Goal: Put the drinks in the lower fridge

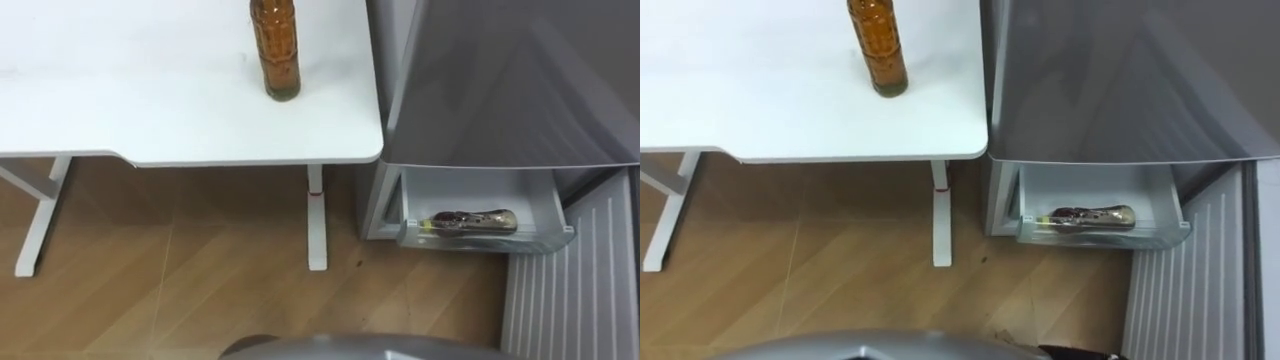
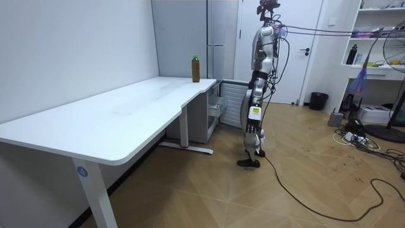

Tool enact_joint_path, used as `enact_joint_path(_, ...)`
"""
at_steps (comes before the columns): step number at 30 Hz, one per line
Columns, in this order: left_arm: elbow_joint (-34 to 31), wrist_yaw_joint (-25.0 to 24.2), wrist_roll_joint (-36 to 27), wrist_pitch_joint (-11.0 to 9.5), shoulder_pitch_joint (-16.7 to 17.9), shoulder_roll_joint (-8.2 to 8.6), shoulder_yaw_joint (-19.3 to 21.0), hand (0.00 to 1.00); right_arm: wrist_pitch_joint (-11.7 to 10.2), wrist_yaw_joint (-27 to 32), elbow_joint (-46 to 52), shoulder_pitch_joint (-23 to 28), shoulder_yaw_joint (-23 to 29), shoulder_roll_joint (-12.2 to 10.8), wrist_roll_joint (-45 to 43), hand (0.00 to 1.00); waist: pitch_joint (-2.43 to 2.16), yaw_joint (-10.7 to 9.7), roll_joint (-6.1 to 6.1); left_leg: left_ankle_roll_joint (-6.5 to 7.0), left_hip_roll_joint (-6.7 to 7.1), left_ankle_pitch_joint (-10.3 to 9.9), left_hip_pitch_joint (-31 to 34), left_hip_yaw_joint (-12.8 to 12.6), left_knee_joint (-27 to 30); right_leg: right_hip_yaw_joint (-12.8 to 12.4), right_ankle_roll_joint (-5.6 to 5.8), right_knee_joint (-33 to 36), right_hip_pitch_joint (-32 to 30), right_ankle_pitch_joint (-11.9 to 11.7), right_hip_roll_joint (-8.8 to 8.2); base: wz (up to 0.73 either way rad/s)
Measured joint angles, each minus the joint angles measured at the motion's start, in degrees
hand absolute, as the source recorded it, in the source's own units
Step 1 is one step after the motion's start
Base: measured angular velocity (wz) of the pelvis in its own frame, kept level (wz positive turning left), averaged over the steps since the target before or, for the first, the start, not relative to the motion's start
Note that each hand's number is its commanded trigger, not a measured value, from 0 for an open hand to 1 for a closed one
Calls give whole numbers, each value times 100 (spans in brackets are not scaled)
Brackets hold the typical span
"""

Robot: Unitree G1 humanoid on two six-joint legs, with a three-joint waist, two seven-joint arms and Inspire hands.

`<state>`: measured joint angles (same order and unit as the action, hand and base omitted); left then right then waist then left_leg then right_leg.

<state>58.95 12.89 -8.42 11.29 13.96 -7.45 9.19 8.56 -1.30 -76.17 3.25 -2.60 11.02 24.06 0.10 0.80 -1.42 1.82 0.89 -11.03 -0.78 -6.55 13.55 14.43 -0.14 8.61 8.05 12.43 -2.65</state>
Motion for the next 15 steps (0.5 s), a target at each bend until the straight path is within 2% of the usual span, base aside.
enact_joint_path(2,-203,230,-353,-108,-38,0,211,0,-46,4,20,16,-42,1,-52,0,7,87,-6,0,0,0,-24,0,-12,-14,-2,7,12,-1,-10,-4)
enact_joint_path(4,-465,534,-578,-253,-139,1,600,0,-85,3,17,5,59,5,-416,0,2,136,36,-4,5,-3,-47,2,-11,-8,-3,7,38,-2,-8,0)
enact_joint_path(7,-1075,960,-702,-398,-137,11,831,0,-149,66,127,22,111,13,-827,0,11,202,72,-3,59,-6,-49,47,-31,-19,-3,4,37,-2,12,0)
enact_joint_path(9,-1570,1216,-715,-477,-118,19,889,0,-158,113,273,144,162,13,-933,0,12,264,85,-1,69,-7,-51,72,-56,-35,0,5,24,-1,11,0)
enact_joint_path(10,-1848,1440,-718,-554,-114,19,895,0,-171,132,310,153,162,14,-945,0,-4,293,122,0,74,-6,-51,76,-77,-29,2,7,14,1,5,0)
enact_joint_path(11,-1965,1554,-720,-582,-114,19,908,0,-171,133,312,160,163,14,-946,0,6,290,98,0,77,-5,-52,84,-83,-25,4,7,14,3,3,0)
enact_joint_path(12,-2133,1781,-717,-673,-125,19,926,0,-193,135,331,184,164,14,-948,0,-11,285,133,1,81,-5,-68,93,-91,-22,11,7,29,7,-1,0)
enact_joint_path(15,-2719,2222,-712,-812,-113,20,950,0,-338,136,464,302,165,8,-1130,0,-11,263,127,3,85,-7,-90,119,-93,-15,13,-1,63,8,-2,2)
